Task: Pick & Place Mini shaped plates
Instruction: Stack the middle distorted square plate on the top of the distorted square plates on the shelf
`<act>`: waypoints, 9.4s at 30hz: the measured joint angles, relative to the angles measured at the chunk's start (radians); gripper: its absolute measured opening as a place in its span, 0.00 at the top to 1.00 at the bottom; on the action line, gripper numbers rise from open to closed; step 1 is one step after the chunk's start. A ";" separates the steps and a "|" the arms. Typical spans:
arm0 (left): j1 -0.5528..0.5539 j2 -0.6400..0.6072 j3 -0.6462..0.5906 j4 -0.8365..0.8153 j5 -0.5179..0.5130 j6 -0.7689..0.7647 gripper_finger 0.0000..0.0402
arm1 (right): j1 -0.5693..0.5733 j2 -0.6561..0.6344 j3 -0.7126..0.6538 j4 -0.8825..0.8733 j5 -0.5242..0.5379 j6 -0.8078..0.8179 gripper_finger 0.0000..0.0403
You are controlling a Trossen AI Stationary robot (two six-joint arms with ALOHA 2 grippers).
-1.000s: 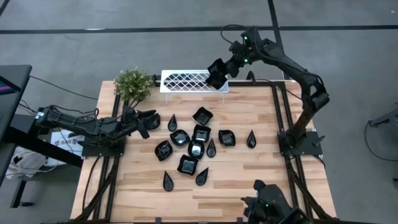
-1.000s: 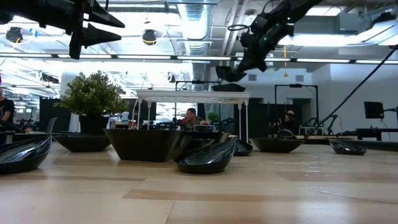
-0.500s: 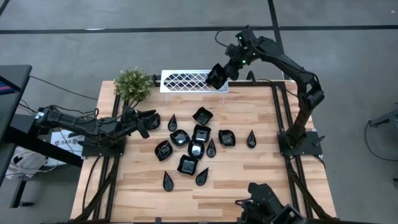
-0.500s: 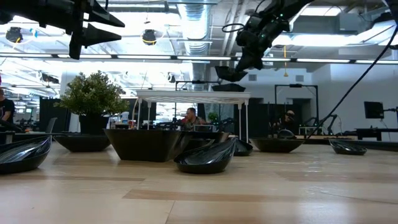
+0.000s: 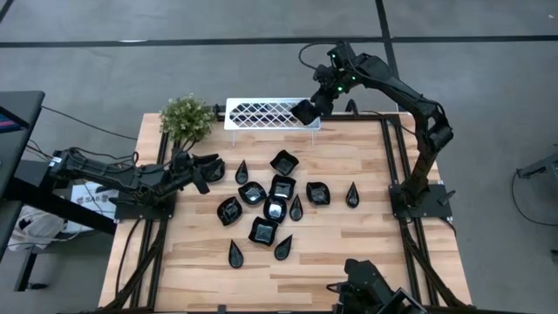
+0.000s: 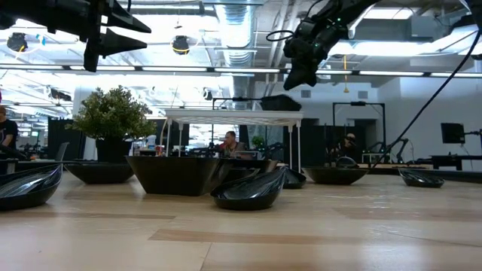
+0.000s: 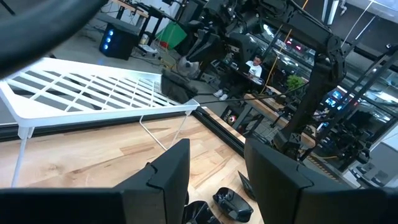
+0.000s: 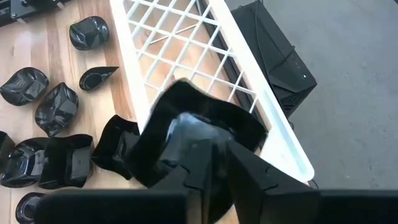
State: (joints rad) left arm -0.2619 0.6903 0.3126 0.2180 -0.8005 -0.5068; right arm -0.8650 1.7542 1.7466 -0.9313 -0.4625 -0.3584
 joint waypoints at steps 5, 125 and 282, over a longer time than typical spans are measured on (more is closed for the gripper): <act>0.000 0.000 0.000 0.000 0.000 0.000 0.61 | 0.001 0.000 0.000 0.005 0.000 0.000 0.82; -0.018 0.129 0.000 0.008 0.375 0.001 0.61 | 0.908 0.280 -0.166 0.098 0.520 0.332 0.65; -0.018 0.128 0.000 0.034 0.060 -0.156 0.61 | 0.360 0.260 0.571 -0.582 0.646 0.325 0.84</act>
State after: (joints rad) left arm -0.2794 0.8181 0.3122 0.2516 -0.7406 -0.6632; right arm -0.5045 2.0147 2.3177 -1.5132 0.1837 -0.0330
